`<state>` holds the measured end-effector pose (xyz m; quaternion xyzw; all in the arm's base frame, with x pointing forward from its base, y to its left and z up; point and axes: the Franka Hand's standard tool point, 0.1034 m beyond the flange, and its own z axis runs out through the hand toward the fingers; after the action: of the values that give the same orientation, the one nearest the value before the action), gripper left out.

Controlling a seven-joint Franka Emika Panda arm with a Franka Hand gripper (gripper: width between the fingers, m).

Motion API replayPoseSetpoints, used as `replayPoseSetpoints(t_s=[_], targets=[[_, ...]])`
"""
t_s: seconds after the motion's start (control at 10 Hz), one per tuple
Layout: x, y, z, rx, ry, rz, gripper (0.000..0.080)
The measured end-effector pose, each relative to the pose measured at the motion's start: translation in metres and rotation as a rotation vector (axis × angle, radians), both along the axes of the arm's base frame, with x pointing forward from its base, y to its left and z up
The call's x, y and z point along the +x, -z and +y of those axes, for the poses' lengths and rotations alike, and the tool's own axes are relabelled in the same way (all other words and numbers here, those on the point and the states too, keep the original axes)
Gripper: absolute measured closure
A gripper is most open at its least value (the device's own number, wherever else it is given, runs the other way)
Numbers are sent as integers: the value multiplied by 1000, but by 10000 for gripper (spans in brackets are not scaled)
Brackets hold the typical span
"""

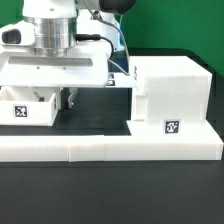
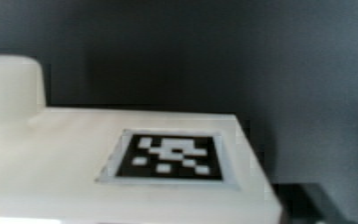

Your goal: Assemble drawer

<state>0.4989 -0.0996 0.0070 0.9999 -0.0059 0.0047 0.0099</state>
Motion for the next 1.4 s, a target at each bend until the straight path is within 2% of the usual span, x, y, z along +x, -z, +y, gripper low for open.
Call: replayPoseSetpoints(t_s=[0.1,0.2,0.3,0.4,1.0,1.2,1.4], targets=[[0,0,0,0,0,0,491],[0,0,0,0,0,0,711],[0,0,0,0,0,0,711],[0,0,0,0,0,0,758],[1,-2,3,-3,-22,2,758],[14,-18,23,-13,-104,-17,758],[19,-30,36,3,-146,-15,758]])
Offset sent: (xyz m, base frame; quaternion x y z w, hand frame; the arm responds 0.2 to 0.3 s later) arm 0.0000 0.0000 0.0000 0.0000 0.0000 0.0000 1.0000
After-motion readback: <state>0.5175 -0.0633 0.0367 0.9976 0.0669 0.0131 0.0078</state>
